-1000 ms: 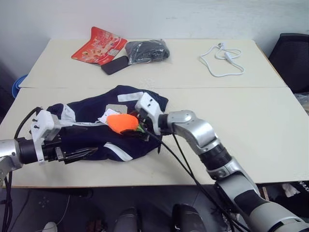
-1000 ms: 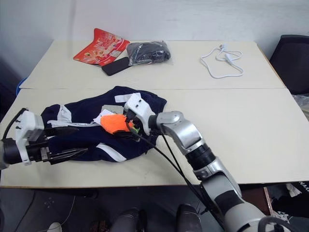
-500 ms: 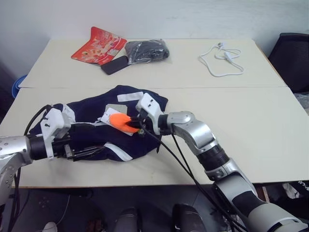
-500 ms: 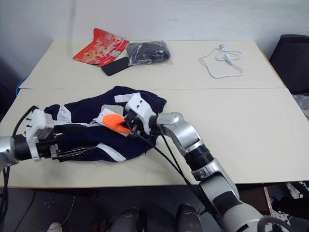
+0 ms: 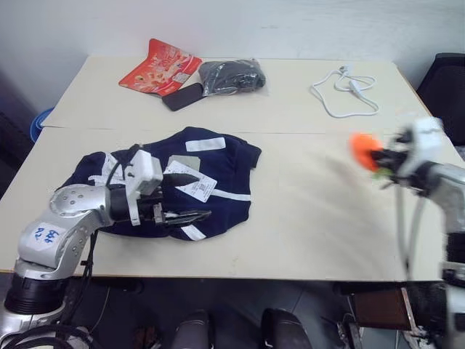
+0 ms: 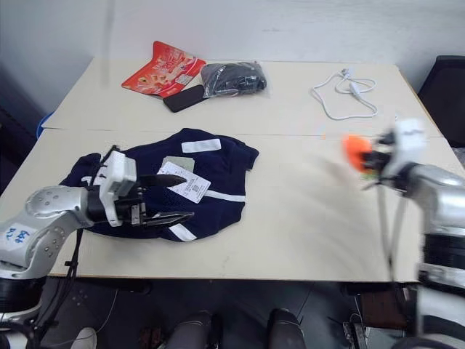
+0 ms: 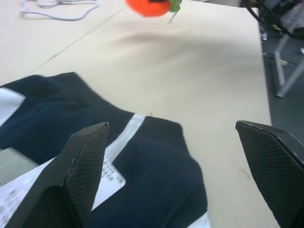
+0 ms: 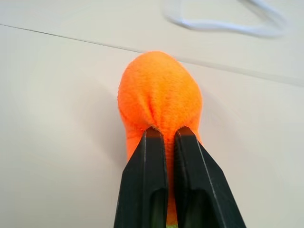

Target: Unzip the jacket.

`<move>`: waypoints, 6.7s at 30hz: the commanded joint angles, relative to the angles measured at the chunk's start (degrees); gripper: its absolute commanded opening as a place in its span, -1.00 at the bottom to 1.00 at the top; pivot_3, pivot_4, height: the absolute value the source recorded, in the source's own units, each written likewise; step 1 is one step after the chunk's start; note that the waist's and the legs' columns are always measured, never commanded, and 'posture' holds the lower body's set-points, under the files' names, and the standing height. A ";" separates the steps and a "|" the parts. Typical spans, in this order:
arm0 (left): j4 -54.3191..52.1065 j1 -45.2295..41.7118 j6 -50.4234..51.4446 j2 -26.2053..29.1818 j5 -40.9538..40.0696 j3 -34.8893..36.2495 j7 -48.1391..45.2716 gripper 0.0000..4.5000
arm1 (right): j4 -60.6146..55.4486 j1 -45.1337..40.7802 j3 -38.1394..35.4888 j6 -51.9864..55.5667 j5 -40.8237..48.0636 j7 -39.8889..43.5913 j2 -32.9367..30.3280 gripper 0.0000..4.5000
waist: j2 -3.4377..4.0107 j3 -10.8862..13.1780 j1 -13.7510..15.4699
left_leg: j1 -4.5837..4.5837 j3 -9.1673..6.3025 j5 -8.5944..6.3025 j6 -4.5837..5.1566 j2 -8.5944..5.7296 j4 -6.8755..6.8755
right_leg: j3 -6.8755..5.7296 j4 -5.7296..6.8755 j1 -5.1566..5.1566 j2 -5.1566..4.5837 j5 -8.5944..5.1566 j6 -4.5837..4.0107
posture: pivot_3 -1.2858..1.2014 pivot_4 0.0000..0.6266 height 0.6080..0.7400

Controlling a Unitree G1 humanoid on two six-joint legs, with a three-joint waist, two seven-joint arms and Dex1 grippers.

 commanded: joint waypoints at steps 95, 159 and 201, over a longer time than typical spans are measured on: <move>20.79 -8.97 -36.97 -8.58 39.91 -21.88 -3.04 -0.99 | -21.48 21.51 24.28 -46.57 -7.85 42.17 -16.78 -1.00 | -0.17 -0.07 1.52 | 0.10 0.64 -0.60 0.13 0.58 0.98 | 0.43 0.25 -0.03 0.50 0.01 0.01 | 0.03 -0.52 1.00; 49.80 -31.03 -31.86 -14.24 29.20 -18.29 -18.23 0.97 | -55.00 13.67 32.03 -4.27 -19.61 4.25 6.97 1.00 | -0.25 -0.10 1.03 | -0.77 0.52 -0.58 0.02 0.66 1.20 | 0.28 0.37 -0.85 0.62 0.02 0.00 | 0.03 -0.52 1.00; 63.66 -32.14 -44.70 -20.62 35.56 -17.63 -11.36 1.00 | -43.81 15.10 34.79 -17.99 -32.03 -3.53 9.65 -0.63 | -0.27 -0.12 1.11 | -0.79 0.50 -0.56 0.05 0.64 1.21 | 0.27 0.37 -0.86 0.62 0.03 0.01 | 0.03 -0.52 1.00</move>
